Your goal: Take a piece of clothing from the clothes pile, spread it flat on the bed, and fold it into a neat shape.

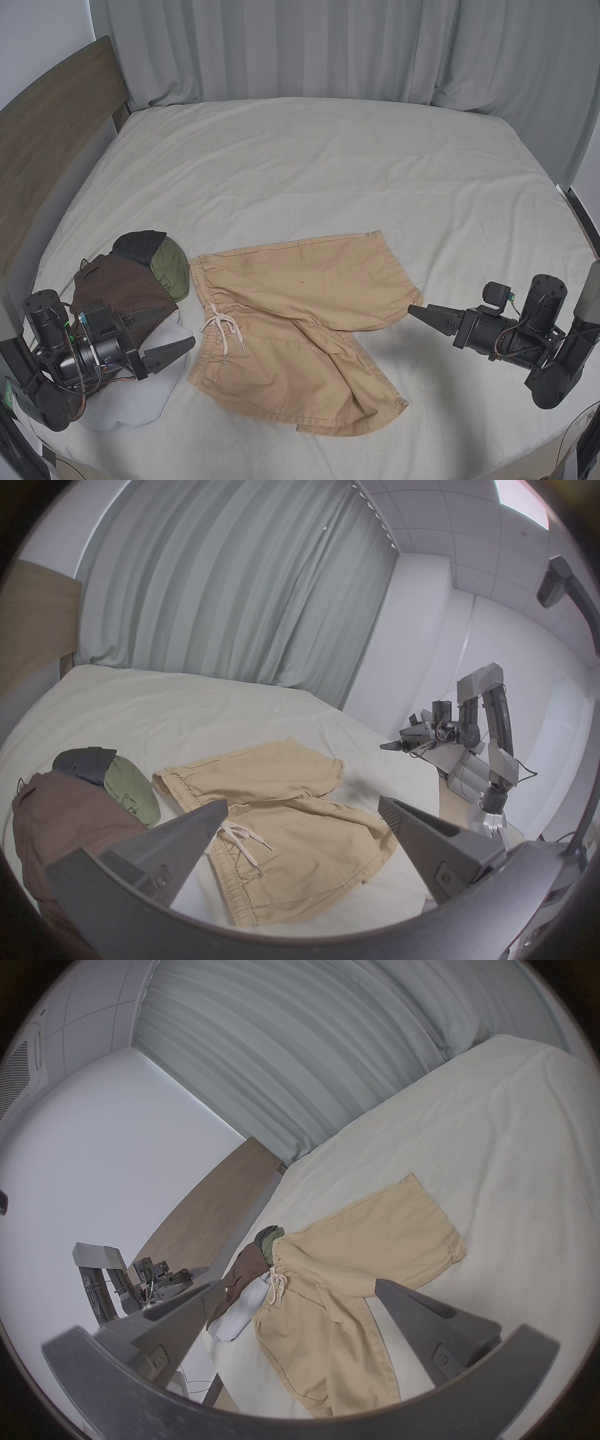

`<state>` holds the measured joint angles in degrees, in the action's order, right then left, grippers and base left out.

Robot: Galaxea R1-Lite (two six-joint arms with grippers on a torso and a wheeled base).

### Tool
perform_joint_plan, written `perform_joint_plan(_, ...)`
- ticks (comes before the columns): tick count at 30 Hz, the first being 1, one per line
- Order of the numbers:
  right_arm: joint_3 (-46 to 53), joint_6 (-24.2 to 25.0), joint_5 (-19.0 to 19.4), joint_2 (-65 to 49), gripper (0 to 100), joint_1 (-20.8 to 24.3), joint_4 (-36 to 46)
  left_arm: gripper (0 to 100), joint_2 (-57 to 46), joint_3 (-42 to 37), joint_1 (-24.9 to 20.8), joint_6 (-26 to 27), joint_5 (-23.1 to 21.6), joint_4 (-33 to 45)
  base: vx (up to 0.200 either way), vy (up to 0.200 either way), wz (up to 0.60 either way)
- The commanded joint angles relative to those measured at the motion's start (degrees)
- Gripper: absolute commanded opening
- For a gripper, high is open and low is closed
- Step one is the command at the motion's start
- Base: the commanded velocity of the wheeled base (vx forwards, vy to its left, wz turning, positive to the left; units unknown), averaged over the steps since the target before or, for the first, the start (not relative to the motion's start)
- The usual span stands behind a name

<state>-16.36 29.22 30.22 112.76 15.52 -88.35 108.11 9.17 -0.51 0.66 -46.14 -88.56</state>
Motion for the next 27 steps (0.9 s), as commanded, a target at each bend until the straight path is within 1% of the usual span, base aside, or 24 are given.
perform_joint_plan(1, 0.36, -0.13, 0.01, 0.09, 100, 0.13, -0.07, 100, -0.18, -0.47, 0.34, 1.36, -0.97, -0.03, 0.0, 0.0, 0.0)
perform_joint_plan(7, 0.36, -0.13, 0.01, 0.18, 100, 0.21, -0.07, 100, 0.0, -0.64, 0.34, 3.47, -1.23, -0.03, 0.0, 0.0, 0.0)
perform_joint_plan(22, 1.33, -0.04, -0.07, 3.34, 100, 1.62, -0.07, 100, 0.79, -2.66, 0.42, 3.82, -1.23, 0.06, 0.0, 0.0, 0.0)
perform_joint_plan(27, 1.24, -0.39, -0.07, 4.92, 100, 1.62, -0.16, 100, 1.93, -3.63, 0.69, 5.58, -1.23, 0.06, 0.0, 0.0, 0.0)
